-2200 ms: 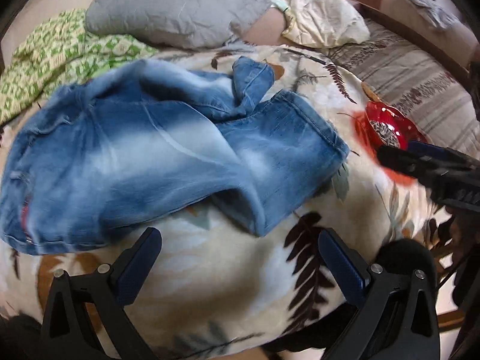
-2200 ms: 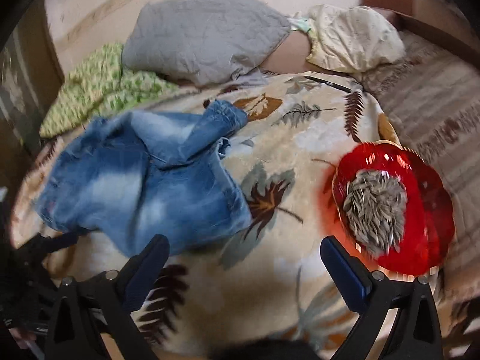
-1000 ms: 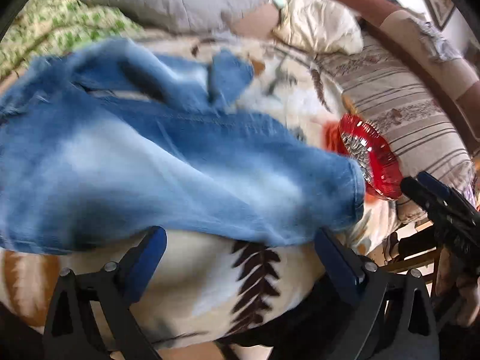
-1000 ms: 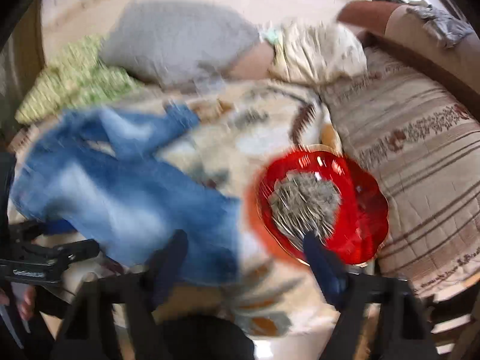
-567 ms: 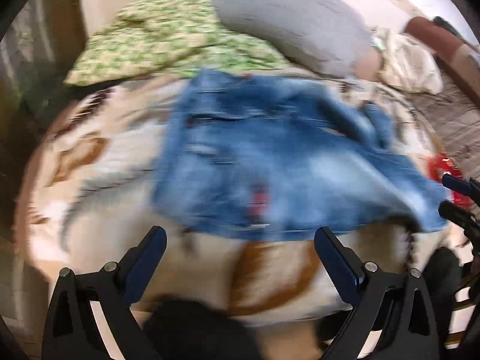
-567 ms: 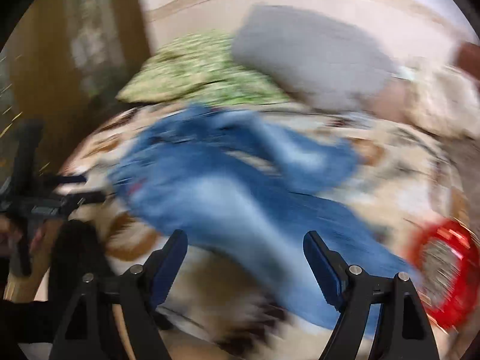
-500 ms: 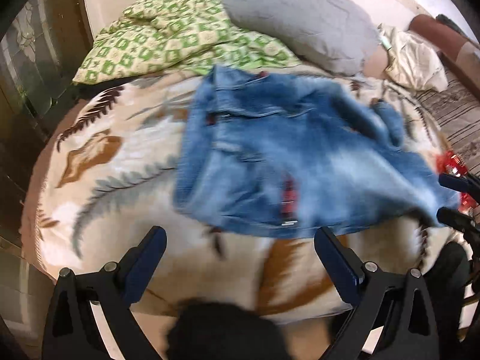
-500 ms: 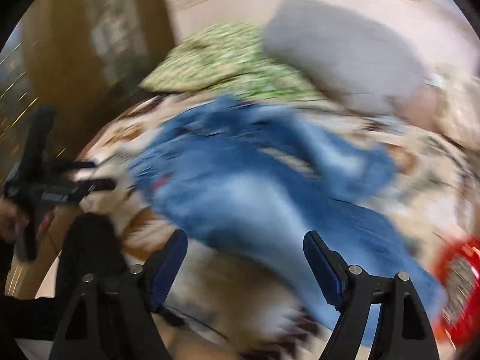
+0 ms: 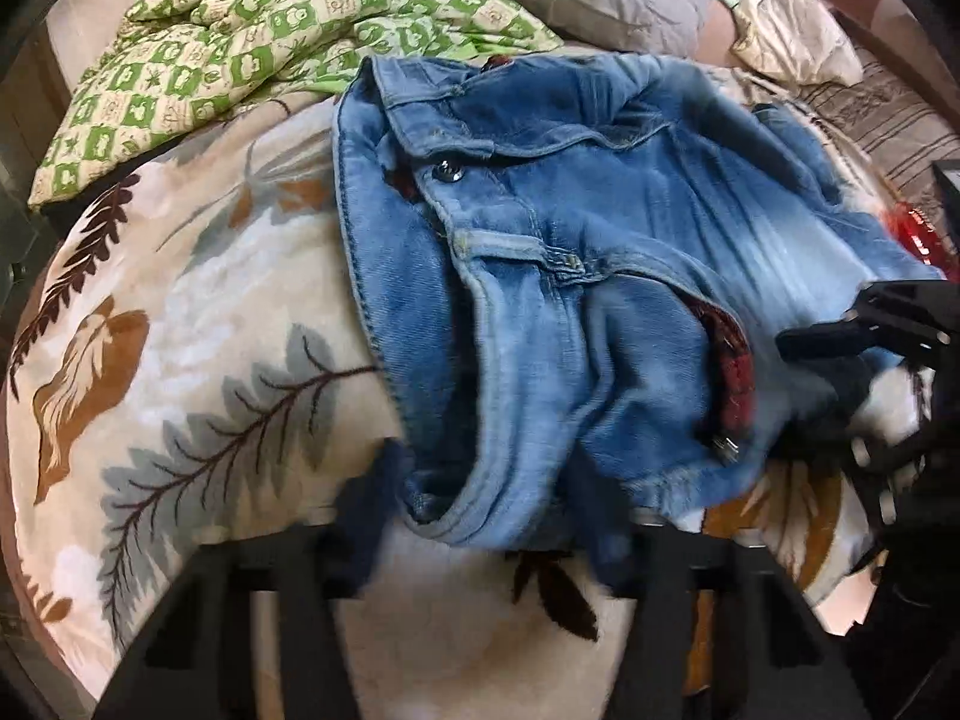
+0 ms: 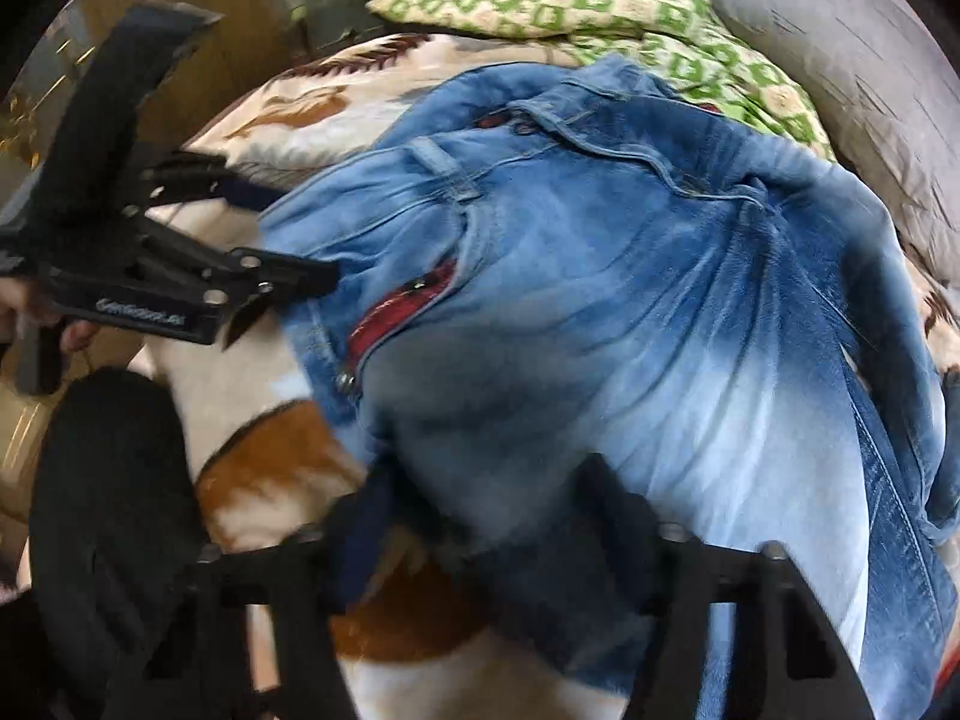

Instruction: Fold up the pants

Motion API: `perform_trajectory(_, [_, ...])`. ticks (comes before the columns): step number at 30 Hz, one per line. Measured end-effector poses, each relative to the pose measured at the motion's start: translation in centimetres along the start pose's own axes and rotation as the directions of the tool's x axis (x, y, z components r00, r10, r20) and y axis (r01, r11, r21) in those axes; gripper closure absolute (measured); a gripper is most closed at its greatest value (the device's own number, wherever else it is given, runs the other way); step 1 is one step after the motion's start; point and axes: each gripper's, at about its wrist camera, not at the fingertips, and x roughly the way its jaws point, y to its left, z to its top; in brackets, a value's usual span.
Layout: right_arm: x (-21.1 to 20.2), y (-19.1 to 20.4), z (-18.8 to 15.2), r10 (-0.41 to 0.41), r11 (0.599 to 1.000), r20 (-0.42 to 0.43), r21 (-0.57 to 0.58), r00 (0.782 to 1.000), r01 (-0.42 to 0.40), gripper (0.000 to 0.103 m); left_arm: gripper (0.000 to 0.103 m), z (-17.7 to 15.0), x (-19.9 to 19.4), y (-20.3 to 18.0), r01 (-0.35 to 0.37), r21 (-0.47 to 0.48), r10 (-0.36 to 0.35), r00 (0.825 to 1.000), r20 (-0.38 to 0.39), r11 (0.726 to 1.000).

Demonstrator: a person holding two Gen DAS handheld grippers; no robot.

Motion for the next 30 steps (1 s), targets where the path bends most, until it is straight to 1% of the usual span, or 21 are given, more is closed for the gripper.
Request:
perform_trajectory(1, [-0.2,-0.2,0.3,0.021,0.999,0.011,0.023,1.0,-0.022,0.071,0.064,0.0,-0.3,0.0,0.012,0.005,-0.012,1.0,0.002,1.0])
perform_trajectory(2, [-0.4,-0.2,0.5,0.037,0.999,0.014,0.032,0.999,-0.038,0.076,0.067,0.0,-0.5,0.2,0.019,0.006,-0.019,1.0,0.004,1.0])
perform_trajectory(3, [-0.6,0.1,0.8,0.041,0.999,0.015,0.027,0.999,-0.042,0.078,0.068,-0.1,-0.8,0.2,0.026,0.006,-0.026,1.0,0.007,1.0])
perform_trajectory(4, [-0.7,0.7,0.9,0.043,0.999,0.013,0.007,0.999,-0.043,0.081,0.072,-0.3,-1.5,0.5,0.032,0.002,-0.032,0.999,0.016,0.999])
perform_trajectory(8, [-1.9,2.9,1.3,0.124,0.992,0.027,-0.035,0.992,-0.123,0.084,0.075,-1.6,-4.3,2.8,0.062,-0.067,-0.058,0.996,0.069,0.996])
perform_trajectory(9, [-2.4,3.6,1.4,0.144,0.989,0.034,-0.05,0.989,-0.142,0.084,0.075,-2.5,-5.2,3.4,0.06,-0.088,-0.053,0.996,0.078,0.994])
perform_trajectory(11, [-2.9,4.8,1.3,0.184,0.981,0.042,-0.07,0.982,-0.181,0.085,0.075,-3.6,-5.4,4.0,0.041,-0.102,-0.035,0.998,0.061,0.994])
perform_trajectory(12, [-2.7,5.7,1.4,0.19,0.978,0.039,-0.09,0.981,-0.186,0.085,0.074,-4.4,-4.8,4.2,0.031,-0.111,-0.027,0.999,0.035,0.993])
perform_trajectory(13, [-2.4,6.3,1.3,0.176,0.98,0.031,-0.105,0.984,-0.172,0.085,0.073,-4.7,-4.2,4.2,0.026,-0.112,-0.024,0.999,0.024,0.993])
perform_trajectory(14, [-2.0,6.4,1.3,0.159,0.982,0.022,-0.108,0.987,-0.156,0.084,0.063,-4.6,-3.7,4.2,0.018,-0.111,-0.016,1.0,0.021,0.994])
perform_trajectory(15, [-1.3,6.4,1.3,0.144,0.986,0.005,-0.091,0.99,-0.143,0.083,0.057,-4.4,-3.3,4.0,-0.011,-0.117,0.013,1.0,0.013,0.993])
perform_trajectory(16, [-1.1,6.1,1.3,0.142,0.987,-0.012,-0.07,0.99,-0.142,0.08,0.042,-4.2,-3.4,3.9,-0.038,-0.128,0.039,0.999,0.006,0.991])
perform_trajectory(17, [-1.2,5.7,1.3,0.141,0.989,-0.02,-0.048,0.99,-0.142,0.067,0.032,-3.8,-3.8,3.7,-0.053,-0.135,0.054,0.998,0.006,0.989])
perform_trajectory(18, [-1.7,5.1,1.2,0.133,0.991,-0.013,-0.028,0.991,-0.134,0.055,0.029,-3.4,-4.6,3.5,-0.048,-0.139,0.053,0.998,0.031,0.989])
perform_trajectory(19, [-2.6,4.5,1.0,0.115,0.993,0.007,-0.017,0.993,-0.115,0.03,0.024,-2.6,-5.7,3.1,-0.039,-0.141,0.05,0.996,0.076,0.989])
perform_trajectory(20, [-4.1,3.3,0.7,0.079,0.997,0.055,0.003,0.995,-0.079,0.026,0.019,-1.9,-6.5,2.6,-0.046,-0.136,0.06,0.993,0.104,0.99])
perform_trajectory(22, [-6.3,1.2,0.2,0.053,0.997,0.111,0.046,0.992,-0.058,0.026,0.018,0.3,-7.6,0.4,-0.05,-0.08,0.062,0.986,0.155,0.996])
perform_trajectory(25, [-9.9,-4.1,-1.1,-0.019,0.985,0.165,0.17,0.986,-0.01,0.026,0.015,3.1,-7.5,-3.1,-0.014,-0.02,0.017,0.984,0.178,1.0])
perform_trajectory(26, [-10.6,-5.3,-1.3,-0.04,0.98,0.175,0.198,0.984,0.005,0.026,0.014,3.9,-7.3,-4.2,0.002,-0.006,-0.001,0.984,0.18,1.0])
perform_trajectory(27, [-12.0,-7.6,-2.3,-0.088,0.968,0.18,0.249,0.98,0.041,0.026,0.014,4.9,-6.7,-5.6,0.022,0.013,-0.024,0.984,0.178,1.0])
perform_trajectory(30, [-14.3,-12.1,-4.1,-0.191,0.929,0.173,0.35,0.966,0.121,0.026,0.014,8.0,-4.3,-10.5,0.091,0.073,-0.101,0.983,0.152,0.993])
